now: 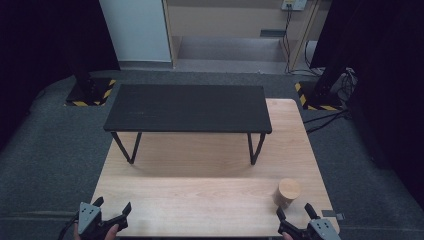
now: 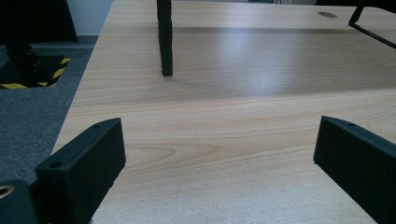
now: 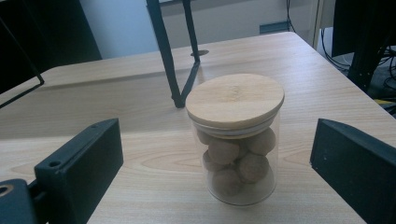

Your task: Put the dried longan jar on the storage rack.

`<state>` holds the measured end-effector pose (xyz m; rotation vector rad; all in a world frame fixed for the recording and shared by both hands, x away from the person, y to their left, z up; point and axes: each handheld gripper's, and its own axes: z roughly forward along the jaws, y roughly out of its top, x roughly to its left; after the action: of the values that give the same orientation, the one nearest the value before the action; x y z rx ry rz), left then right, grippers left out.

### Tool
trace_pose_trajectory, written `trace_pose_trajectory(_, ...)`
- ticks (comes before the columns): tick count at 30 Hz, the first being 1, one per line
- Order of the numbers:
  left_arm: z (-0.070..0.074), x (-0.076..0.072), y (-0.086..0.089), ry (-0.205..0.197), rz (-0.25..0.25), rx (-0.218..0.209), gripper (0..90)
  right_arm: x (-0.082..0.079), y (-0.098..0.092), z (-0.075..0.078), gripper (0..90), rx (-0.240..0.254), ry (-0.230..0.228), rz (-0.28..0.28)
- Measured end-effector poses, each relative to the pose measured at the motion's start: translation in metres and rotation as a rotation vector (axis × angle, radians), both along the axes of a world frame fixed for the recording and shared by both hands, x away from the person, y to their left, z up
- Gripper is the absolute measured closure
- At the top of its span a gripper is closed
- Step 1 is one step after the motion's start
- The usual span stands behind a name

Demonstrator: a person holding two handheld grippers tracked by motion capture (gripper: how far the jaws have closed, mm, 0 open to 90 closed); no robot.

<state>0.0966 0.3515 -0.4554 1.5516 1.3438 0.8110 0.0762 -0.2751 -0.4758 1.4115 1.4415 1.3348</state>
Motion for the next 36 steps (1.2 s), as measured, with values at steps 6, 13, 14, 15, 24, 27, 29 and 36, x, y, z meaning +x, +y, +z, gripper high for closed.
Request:
trace_pose_trajectory(6,0.000,-0.001,0.000,-0.001,-0.001,0.000,0.9,-0.002,0.000,0.000,2.6,-0.005,0.001,0.000)
trace_pose_trajectory(13,-0.001,0.000,0.000,0.001,-0.004,-0.004,0.9,-0.002,0.001,0.001,2.6,-0.012,0.009,-0.007)
trace_pose_trajectory(14,-0.001,0.000,0.000,0.001,-0.005,-0.005,0.9,-0.001,0.002,0.001,2.5,-0.018,0.014,-0.011)
trace_pose_trajectory(15,0.000,0.000,0.000,0.002,-0.006,-0.004,0.9,0.000,0.002,0.002,2.5,-0.020,0.018,-0.011)
trace_pose_trajectory(24,-0.001,-0.001,0.001,0.000,-0.006,-0.010,0.9,0.011,0.006,0.003,2.5,-0.043,0.039,-0.009)
trace_pose_trajectory(27,-0.002,-0.001,0.001,0.000,-0.007,-0.012,0.9,0.014,0.008,0.004,2.4,-0.056,0.042,-0.011)
trace_pose_trajectory(29,-0.002,0.000,0.001,0.000,-0.008,-0.012,0.8,0.018,0.010,0.004,2.1,-0.066,0.048,-0.015)
trace_pose_trajectory(36,-0.002,-0.001,0.002,0.000,-0.006,-0.011,0.9,0.032,0.015,0.008,1.7,-0.089,0.090,-0.030)
